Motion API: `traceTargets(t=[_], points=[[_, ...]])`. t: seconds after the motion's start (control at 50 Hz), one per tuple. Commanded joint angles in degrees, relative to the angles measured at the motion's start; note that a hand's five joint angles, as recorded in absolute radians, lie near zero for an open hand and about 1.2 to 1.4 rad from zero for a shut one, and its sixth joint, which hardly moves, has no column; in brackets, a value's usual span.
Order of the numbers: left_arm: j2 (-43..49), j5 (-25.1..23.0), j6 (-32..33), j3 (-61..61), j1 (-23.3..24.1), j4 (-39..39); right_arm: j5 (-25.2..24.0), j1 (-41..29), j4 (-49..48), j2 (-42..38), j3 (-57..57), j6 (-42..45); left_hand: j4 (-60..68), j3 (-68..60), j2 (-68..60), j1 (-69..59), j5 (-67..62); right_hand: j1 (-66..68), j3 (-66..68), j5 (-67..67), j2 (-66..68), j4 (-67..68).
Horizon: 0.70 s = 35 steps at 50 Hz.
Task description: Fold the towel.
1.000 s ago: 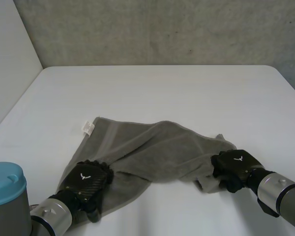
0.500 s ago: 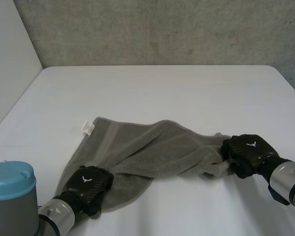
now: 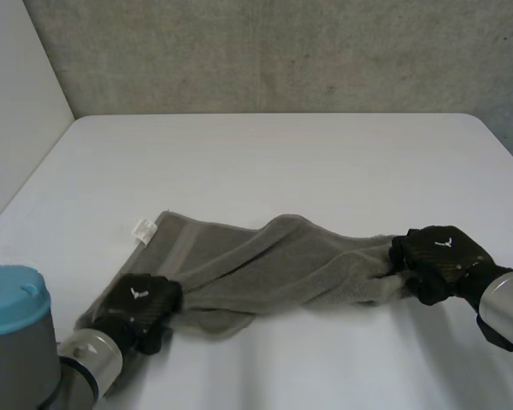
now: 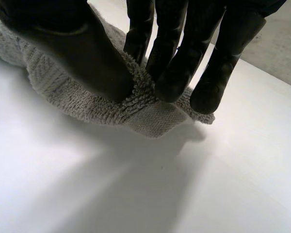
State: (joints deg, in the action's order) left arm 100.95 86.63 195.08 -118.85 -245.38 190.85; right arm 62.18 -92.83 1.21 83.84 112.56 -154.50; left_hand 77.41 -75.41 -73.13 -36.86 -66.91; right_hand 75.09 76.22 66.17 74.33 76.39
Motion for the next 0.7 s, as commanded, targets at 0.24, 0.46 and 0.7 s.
traceTargets(t=[0.24,0.46,0.7], points=[[-9.6,-0.3,2.9,34.6,-5.3,-16.8,0.0,-3.0,11.4,0.7,-46.2,-13.0,2.5,-4.5,-6.7,-43.0,-2.9,4.9,3.8,3.8,5.7,3.6],[-19.8,-3.1,-8.4,37.6,-5.8,-21.0,-0.3,-2.3,27.9,2.7,-54.7,-12.0,1.8,-3.8,-6.1,-42.3,-2.3,4.9,3.8,3.8,5.7,3.6],[-20.8,-10.3,-8.5,19.6,-5.8,-20.8,0.2,-2.7,33.6,2.9,-45.3,3.2,1.4,-3.4,-5.7,-42.0,-1.9,4.9,3.8,3.8,5.7,3.6]])
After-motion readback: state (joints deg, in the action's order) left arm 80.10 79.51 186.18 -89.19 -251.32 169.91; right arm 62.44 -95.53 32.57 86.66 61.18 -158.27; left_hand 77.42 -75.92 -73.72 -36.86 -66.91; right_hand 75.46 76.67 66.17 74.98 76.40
